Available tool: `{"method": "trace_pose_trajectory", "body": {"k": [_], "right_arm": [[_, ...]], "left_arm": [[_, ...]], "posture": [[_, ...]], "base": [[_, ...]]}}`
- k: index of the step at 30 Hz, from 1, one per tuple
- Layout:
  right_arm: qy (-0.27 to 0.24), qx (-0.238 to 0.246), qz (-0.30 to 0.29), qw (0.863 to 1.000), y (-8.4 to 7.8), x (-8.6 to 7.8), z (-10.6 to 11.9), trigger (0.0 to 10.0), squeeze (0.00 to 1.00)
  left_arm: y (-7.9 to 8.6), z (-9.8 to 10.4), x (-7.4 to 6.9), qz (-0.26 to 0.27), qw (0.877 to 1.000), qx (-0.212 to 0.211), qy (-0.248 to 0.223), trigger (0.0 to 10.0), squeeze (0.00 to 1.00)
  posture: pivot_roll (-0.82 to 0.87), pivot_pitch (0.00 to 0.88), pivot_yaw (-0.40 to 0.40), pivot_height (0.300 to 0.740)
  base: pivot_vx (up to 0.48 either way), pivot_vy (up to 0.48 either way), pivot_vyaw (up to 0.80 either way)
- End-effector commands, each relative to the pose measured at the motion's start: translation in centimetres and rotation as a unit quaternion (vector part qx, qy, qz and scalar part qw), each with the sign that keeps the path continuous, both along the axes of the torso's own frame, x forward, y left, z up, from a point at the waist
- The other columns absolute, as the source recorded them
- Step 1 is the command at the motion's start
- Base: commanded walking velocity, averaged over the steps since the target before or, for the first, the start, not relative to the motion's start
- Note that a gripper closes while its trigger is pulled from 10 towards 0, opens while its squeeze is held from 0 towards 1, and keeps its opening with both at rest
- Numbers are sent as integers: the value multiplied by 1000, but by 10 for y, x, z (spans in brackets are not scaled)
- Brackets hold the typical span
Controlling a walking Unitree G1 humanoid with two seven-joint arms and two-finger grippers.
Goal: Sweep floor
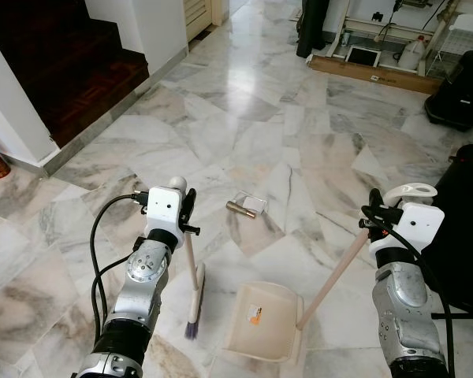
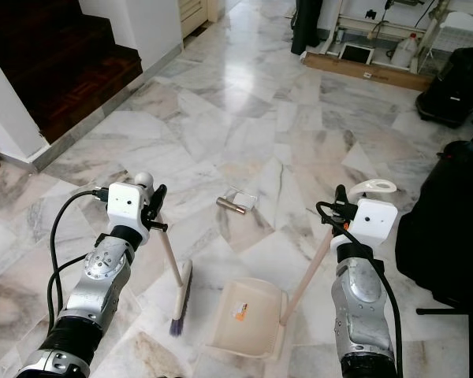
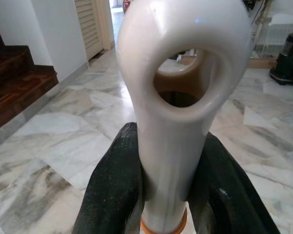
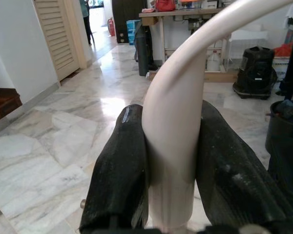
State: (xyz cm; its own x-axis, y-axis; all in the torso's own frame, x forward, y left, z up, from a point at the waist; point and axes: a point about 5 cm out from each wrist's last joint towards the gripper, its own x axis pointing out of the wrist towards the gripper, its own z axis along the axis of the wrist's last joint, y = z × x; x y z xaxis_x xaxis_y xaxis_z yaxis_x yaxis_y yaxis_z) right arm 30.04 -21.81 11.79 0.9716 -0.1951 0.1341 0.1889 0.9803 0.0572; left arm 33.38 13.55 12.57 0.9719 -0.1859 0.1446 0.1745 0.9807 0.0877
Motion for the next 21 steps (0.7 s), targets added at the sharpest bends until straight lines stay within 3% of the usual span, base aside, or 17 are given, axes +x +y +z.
{"method": "trace_pose_trajectory", "body": {"k": [1, 5, 10, 21], "right_arm": [[-21, 2, -3, 1000, -1, 0, 9, 10000, 0], [-17, 9, -3, 1000, -1, 0, 8, 10000, 0], [-14, 11, 0, 1000, -1, 1, 7, 10000, 0], [-21, 3, -1, 1000, 0, 0, 9, 10000, 0]], "left_arm": [[2, 9, 1, 4, 1000, -10, -16, 10000, 0], [2, 9, 1, 4, 1000, -9, -16, 10000, 0], [2, 10, 1, 4, 1000, -9, -17, 10000, 0], [3, 10, 1, 4, 1000, -9, -17, 10000, 0]], "posture": [[38, 127, -26, 740], [39, 128, -26, 740], [40, 129, -25, 740], [43, 131, -25, 740]], "base": [[0, 480, 0], [0, 480, 0], [0, 480, -746], [0, 480, 0]]}}
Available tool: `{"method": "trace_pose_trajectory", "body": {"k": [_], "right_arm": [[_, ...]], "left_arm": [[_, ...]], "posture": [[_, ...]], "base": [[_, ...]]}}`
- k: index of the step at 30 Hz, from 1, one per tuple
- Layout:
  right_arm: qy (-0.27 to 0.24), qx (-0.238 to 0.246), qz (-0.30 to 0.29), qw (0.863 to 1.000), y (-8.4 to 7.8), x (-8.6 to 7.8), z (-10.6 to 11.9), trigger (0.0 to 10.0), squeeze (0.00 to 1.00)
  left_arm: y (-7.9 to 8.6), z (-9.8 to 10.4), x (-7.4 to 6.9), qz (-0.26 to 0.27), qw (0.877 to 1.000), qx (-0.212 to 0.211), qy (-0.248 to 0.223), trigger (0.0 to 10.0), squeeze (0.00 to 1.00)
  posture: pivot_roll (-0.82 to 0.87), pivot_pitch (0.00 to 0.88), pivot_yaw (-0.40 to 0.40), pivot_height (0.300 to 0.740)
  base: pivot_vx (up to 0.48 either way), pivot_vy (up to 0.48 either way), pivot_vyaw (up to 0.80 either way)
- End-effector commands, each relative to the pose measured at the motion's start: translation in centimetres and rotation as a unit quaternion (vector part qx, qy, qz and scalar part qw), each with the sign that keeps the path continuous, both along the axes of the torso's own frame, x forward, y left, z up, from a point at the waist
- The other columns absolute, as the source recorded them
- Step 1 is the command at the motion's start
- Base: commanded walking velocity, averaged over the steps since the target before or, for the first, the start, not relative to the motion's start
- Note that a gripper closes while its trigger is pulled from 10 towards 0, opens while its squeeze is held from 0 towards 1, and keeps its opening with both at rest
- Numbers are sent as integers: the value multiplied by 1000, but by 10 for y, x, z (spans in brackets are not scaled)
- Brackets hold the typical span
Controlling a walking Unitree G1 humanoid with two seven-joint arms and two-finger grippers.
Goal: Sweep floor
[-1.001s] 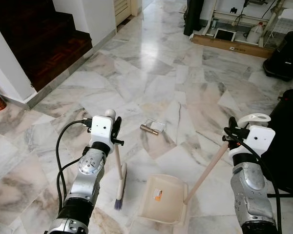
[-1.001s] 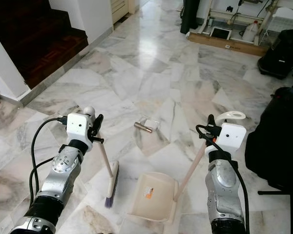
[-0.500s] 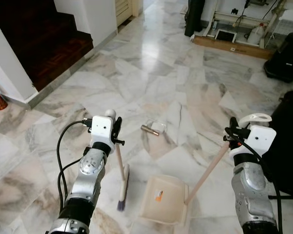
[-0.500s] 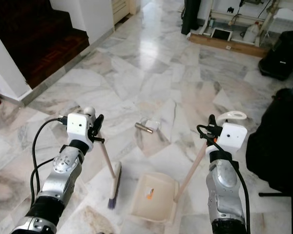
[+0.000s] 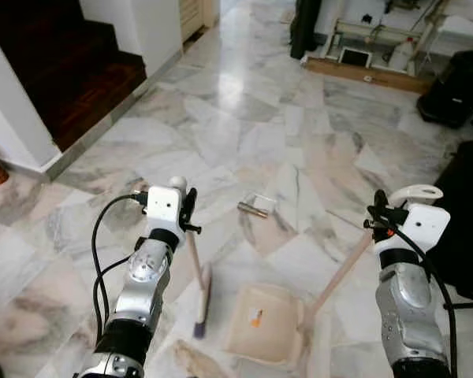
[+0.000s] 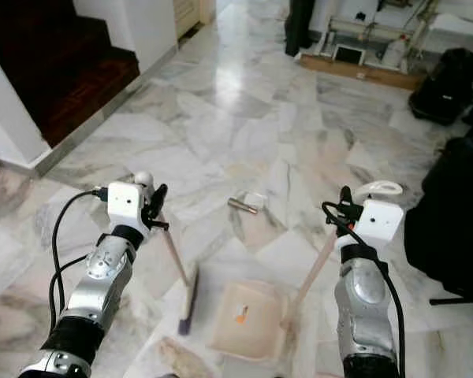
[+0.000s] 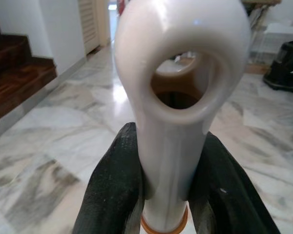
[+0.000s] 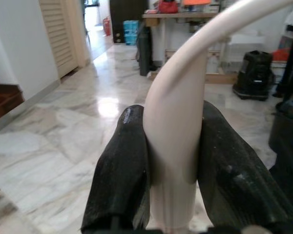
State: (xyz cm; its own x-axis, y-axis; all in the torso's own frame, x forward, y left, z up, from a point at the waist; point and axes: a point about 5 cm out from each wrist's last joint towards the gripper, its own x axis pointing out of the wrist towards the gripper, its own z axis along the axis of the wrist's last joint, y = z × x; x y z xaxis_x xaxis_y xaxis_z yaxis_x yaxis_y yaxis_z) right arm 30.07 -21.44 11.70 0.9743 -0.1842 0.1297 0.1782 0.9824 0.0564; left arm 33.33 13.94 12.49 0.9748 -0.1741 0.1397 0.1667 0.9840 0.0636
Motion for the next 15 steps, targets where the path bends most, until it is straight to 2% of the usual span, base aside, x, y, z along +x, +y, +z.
{"method": "trace_pose_trajectory", "body": {"k": [1, 10, 15], "right_arm": [[-23, 4, -7, 1000, -4, 0, 10, 10000, 0], [-21, 6, -9, 1000, -5, 0, 9, 10000, 0], [-14, 14, -8, 1000, -5, 0, 7, 10000, 0]], "left_arm": [[0, 11, 2, 0, 1000, 3, -22, 10000, 0], [0, 12, 2, 1, 1000, 3, -23, 10000, 0], [-1, 13, 2, -2, 1000, 7, -29, 10000, 0]], "posture": [[43, 131, -25, 740], [42, 133, -24, 740], [43, 133, -24, 740]], "base": [[0, 480, 0], [0, 469, 0], [0, 0, 0]]}}
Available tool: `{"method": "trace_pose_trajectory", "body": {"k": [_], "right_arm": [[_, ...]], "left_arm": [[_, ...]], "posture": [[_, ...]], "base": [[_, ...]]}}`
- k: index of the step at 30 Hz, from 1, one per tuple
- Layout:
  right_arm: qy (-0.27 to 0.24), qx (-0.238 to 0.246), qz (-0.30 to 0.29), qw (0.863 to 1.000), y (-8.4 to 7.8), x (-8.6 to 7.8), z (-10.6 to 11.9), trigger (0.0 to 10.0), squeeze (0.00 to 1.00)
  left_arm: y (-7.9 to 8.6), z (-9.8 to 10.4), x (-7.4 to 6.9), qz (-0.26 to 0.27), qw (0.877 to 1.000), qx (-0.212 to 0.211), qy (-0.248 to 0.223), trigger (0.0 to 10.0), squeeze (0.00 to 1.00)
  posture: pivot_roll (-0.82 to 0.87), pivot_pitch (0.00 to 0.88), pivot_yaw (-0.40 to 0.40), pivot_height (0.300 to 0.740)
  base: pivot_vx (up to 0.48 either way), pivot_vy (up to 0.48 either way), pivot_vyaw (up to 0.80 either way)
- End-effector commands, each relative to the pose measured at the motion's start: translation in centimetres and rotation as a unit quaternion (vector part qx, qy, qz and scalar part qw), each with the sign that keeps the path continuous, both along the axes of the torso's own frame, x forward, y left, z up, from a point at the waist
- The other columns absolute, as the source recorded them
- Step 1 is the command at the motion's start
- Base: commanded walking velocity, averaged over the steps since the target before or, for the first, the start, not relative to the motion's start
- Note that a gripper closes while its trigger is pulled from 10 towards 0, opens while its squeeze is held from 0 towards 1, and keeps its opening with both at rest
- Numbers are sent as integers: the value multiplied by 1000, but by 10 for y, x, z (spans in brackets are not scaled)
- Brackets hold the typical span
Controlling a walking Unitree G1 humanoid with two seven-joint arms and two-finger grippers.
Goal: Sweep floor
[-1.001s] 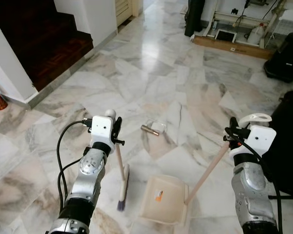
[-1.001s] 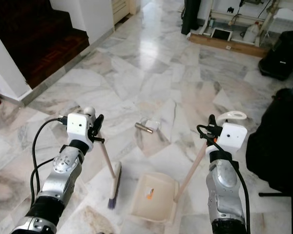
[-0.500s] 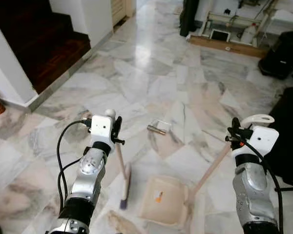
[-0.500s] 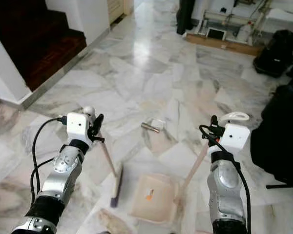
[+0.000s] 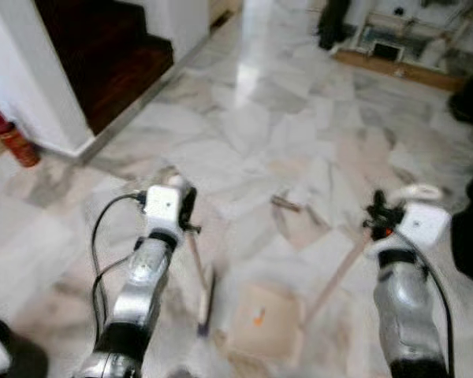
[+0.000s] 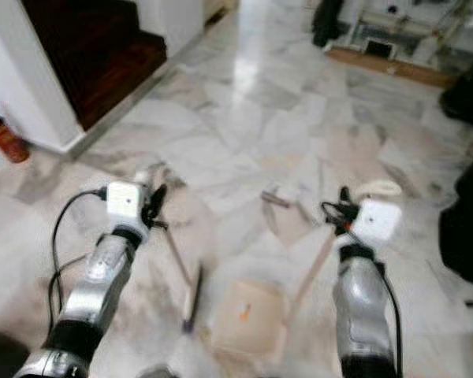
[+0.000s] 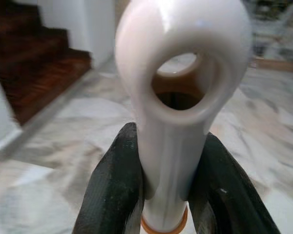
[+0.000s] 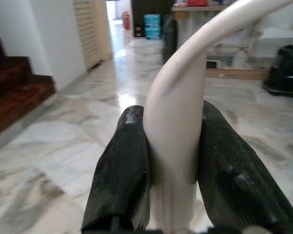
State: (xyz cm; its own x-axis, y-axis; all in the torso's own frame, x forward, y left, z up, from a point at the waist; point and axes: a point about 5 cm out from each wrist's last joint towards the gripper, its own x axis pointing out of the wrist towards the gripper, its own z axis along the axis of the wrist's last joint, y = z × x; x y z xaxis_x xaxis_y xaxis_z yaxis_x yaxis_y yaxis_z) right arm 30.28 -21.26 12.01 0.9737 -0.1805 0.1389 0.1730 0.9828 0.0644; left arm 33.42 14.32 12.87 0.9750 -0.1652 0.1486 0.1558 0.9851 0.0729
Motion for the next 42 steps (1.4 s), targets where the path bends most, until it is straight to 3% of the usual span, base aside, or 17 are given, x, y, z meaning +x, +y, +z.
{"method": "trace_pose_trajectory", "body": {"k": [1, 17, 42], "right_arm": [[-9, 11, -11, 1000, -6, -2, 4, 10000, 0], [-6, 7, -15, 1000, -8, -2, 4, 10000, 0], [-15, 0, -12, 1000, -5, -2, 6, 10000, 0]], "left_arm": [[-5, 10, 1, -7, 1000, 3, -24, 10000, 0], [-6, 11, 0, -8, 1000, 6, -27, 10000, 0], [-6, 11, 0, -10, 1000, 7, -26, 10000, 0]], "posture": [[43, 133, -24, 740], [42, 136, -25, 740], [42, 134, -23, 740]], "base": [[0, 0, 0], [0, 0, -778], [43, 0, 0]]}}
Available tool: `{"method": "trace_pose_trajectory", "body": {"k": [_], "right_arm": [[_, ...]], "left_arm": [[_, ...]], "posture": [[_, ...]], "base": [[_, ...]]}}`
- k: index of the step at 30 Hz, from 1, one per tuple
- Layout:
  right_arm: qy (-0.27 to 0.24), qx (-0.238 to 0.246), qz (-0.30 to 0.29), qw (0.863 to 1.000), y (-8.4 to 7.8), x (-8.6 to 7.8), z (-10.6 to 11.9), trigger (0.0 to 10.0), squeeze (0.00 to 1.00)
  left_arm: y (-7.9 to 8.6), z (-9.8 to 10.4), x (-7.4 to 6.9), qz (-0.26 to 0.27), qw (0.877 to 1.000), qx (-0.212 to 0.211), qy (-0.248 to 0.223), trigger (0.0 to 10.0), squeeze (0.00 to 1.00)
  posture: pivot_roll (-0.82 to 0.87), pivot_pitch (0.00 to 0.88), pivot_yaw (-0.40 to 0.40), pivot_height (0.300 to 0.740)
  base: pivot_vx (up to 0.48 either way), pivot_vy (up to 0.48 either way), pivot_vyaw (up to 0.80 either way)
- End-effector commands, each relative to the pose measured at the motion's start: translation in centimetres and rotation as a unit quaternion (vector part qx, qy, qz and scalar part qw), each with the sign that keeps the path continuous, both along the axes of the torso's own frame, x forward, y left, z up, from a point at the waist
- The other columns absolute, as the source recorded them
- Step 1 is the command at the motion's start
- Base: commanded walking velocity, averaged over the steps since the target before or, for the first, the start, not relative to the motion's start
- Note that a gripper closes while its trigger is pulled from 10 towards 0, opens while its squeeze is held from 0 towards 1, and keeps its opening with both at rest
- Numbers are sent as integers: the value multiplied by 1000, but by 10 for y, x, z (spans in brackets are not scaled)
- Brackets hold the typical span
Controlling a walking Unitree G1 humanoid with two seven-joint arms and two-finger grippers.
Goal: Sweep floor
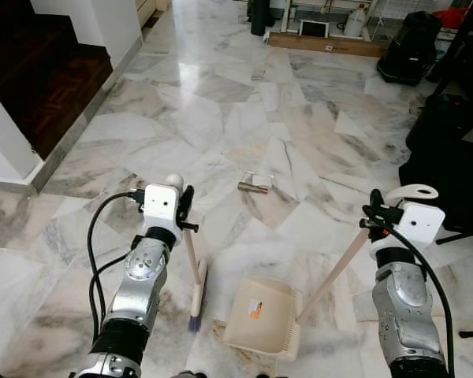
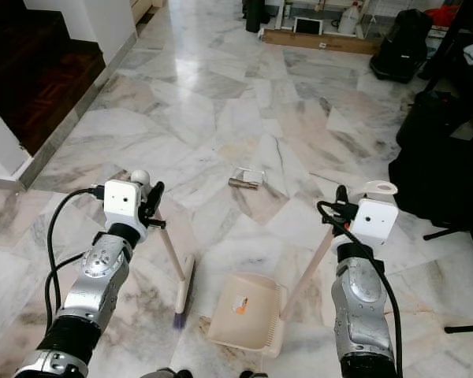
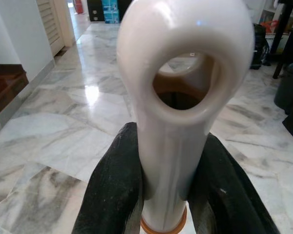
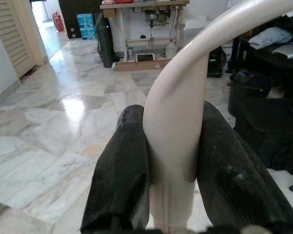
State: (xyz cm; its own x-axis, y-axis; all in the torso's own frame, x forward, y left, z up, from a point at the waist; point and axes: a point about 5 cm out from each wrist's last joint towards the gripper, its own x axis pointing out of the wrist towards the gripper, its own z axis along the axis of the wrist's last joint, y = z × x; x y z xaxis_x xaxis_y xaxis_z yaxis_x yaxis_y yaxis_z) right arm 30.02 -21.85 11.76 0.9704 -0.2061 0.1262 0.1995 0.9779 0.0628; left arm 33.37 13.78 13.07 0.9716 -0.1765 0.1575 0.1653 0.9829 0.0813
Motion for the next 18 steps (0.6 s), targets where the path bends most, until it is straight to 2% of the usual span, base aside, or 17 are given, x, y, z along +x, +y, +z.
{"method": "trace_pose_trajectory", "body": {"k": [1, 18], "right_arm": [[-22, -2, 2, 1000, 1, 1, 8, 10000, 0], [-23, -3, 4, 1000, 2, 1, 9, 10000, 0]], "left_arm": [[0, 9, 1, -5, 1000, 3, -20, 10000, 0], [-1, 9, 1, -8, 1000, -5, -18, 10000, 0]], "posture": [[42, 134, -23, 740], [42, 121, -21, 740]], "base": [[409, 0, 0], [423, 0, 0]]}}
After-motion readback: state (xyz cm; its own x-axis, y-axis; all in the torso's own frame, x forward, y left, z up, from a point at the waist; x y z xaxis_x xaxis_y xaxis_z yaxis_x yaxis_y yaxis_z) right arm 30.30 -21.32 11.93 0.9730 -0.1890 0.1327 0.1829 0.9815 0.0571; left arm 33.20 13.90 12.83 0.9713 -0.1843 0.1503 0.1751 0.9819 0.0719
